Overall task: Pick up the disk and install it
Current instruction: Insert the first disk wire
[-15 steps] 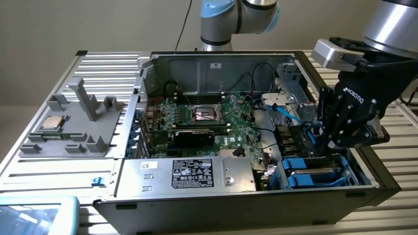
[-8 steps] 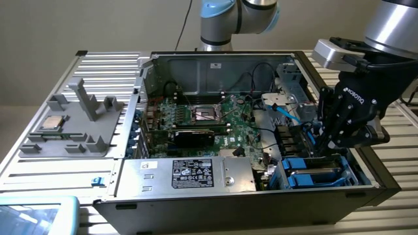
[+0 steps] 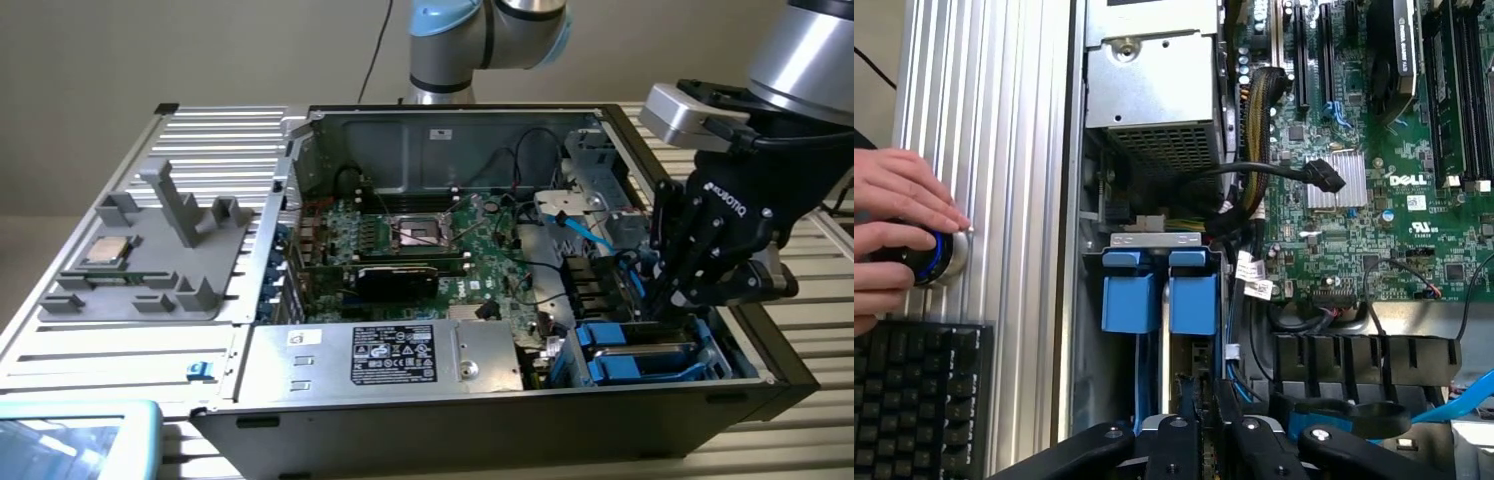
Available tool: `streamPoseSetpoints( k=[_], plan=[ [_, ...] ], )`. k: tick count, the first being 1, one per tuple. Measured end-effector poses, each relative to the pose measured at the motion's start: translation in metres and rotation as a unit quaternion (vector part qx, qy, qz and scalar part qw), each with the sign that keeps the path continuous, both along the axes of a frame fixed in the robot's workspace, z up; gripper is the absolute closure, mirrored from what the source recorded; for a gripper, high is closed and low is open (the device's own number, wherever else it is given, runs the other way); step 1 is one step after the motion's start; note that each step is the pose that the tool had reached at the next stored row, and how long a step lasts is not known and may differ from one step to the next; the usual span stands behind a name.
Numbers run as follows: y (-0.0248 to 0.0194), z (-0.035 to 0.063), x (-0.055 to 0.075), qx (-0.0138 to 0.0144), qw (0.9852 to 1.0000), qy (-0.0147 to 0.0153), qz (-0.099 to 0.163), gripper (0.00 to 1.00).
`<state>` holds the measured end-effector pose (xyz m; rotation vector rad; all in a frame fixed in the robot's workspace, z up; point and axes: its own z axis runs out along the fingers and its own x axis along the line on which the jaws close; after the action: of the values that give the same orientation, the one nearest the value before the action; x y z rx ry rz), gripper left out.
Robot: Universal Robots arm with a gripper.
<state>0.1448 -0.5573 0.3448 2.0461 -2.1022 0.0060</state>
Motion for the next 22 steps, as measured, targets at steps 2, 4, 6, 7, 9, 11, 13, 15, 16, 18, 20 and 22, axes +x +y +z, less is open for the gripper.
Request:
streamPoseSetpoints(
  k=[2, 4, 6, 7, 9, 11, 13, 15, 16, 18, 20, 22],
  plan=[
    [-0.0004, -0.0006, 0.0, 0.0, 1.0, 0.0, 0.0, 0.83],
    [-0.0009, -0.0014, 0.0001, 0.0, 1.0, 0.0, 0.0, 0.83],
    [-0.0011, -0.0025, 0.0001, 0.0, 1.0, 0.0, 0.0, 0.83],
    [-0.0012, -0.003, 0.0001, -0.0001, 1.0, 0.0, 0.0, 0.83],
    [-0.0012, -0.0037, 0.0, -0.0002, 1.0, 0.0, 0.0, 0.83],
    [-0.0013, -0.0039, 0.0, -0.0001, 1.0, 0.0, 0.0, 0.83],
    [-0.0013, -0.0039, 0.0, -0.0002, 1.0, 0.0, 0.0, 0.83],
    [-0.0013, -0.0041, 0.0, -0.0002, 1.0, 0.0, 0.0, 0.83],
    [-0.0013, -0.0042, 0.0, -0.0002, 1.0, 0.0, 0.0, 0.83],
    [-0.0016, -0.0045, 0.0, 0.0001, 1.0, 0.0, 0.0, 0.83],
    [-0.0019, -0.0046, 0.0, 0.0009, 1.0, 0.0001, 0.0, 0.83],
    [-0.0019, -0.0048, 0.0, 0.0008, 1.0, 0.0, 0.0, 0.83]
  ],
)
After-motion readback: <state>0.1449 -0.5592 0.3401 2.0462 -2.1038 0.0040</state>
